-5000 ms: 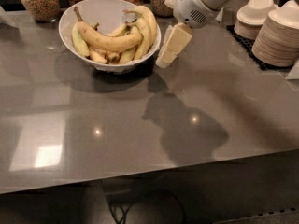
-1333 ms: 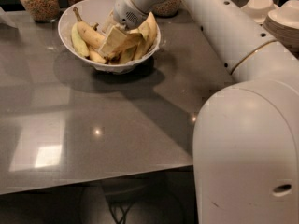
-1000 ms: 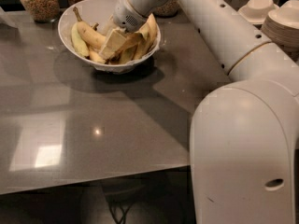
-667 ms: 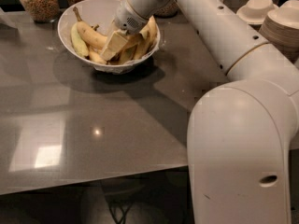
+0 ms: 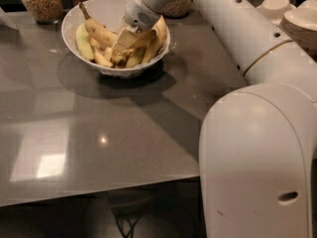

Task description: Pick banana from white bowl

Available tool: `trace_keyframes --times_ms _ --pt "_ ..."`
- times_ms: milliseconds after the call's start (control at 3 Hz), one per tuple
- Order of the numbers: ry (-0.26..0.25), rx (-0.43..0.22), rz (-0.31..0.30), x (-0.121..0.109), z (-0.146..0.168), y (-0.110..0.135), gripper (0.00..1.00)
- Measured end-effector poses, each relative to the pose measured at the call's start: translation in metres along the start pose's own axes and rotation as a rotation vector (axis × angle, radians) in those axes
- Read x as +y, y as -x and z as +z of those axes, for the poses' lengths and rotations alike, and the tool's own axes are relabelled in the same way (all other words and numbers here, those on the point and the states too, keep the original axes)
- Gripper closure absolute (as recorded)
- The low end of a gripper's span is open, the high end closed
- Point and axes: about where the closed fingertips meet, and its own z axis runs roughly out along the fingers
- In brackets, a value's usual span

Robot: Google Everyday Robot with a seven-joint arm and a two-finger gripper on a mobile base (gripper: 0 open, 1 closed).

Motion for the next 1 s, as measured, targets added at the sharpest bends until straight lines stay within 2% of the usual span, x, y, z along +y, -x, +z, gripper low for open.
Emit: trace_keyframes --times_ms 667,1000 --pt "-0.049 0.065 -0.013 0.012 -0.049 -0.002 1.00" --pt "-0.078 0.074 0.000 0.033 -0.079 -0.009 1.00"
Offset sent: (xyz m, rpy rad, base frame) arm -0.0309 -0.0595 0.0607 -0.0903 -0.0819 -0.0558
